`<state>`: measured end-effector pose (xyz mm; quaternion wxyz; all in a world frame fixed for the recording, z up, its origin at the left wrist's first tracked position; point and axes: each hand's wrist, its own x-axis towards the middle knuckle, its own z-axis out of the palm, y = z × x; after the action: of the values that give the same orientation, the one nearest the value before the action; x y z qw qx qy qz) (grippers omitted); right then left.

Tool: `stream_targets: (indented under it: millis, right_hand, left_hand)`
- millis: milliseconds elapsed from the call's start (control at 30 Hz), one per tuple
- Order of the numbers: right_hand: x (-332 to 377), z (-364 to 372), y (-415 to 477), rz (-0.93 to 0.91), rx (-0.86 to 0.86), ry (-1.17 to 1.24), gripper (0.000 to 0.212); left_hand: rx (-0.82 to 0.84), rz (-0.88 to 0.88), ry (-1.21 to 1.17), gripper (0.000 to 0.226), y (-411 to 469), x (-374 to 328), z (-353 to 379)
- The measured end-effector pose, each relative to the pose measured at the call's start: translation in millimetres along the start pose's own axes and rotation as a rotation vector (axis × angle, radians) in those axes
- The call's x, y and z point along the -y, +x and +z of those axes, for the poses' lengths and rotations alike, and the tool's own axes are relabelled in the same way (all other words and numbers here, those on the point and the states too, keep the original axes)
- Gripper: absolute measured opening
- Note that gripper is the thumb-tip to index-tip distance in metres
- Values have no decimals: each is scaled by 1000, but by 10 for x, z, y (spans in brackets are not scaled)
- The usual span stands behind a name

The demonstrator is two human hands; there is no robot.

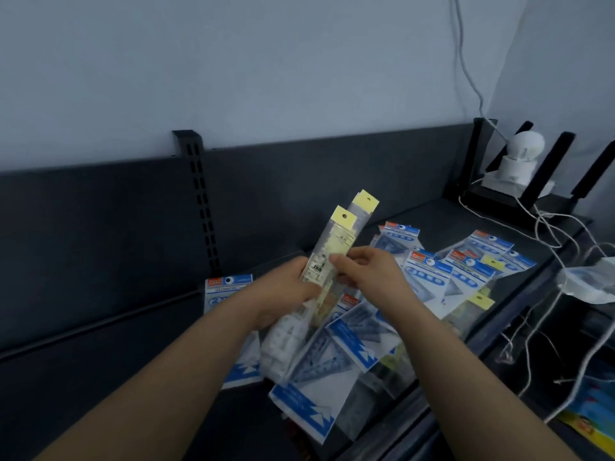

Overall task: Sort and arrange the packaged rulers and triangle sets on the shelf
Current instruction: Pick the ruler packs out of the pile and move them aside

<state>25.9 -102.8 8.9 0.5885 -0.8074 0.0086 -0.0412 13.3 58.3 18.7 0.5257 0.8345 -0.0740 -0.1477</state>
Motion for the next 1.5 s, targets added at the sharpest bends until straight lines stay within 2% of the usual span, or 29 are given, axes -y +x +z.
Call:
stream_targets:
  millis: [167, 300, 633, 800, 1033, 1267, 1500]
  right_hand:
    - [87, 319, 86, 59, 126, 158, 30]
    - [168, 508, 164, 51, 282, 220, 23]
    - [430, 1225, -141, -21, 737, 207, 18]
    - [530, 1599, -509, -59, 889, 218, 18]
    - [787, 2191, -1155, -107, 1075, 226, 15]
    - [1125, 3012, -2061, -241, 1212, 172, 15]
    - [1546, 3875, -3234, -300, 1303, 189, 9]
  left_hand:
    - [-29, -105, -267, 37, -265, 89, -190]
    - [-118, -101, -411, 34, -532, 138, -356]
    - [-702, -99, -445, 38, -1364, 420, -412]
    - [-886, -144, -519, 39, -1884, 599, -383]
    - [-1130, -175, -558, 60, -2731, 856, -461]
    - [-1330, -219, -578, 27, -3812, 1078, -670]
    - [-1552, -289, -456, 28, -5096, 1374, -1038]
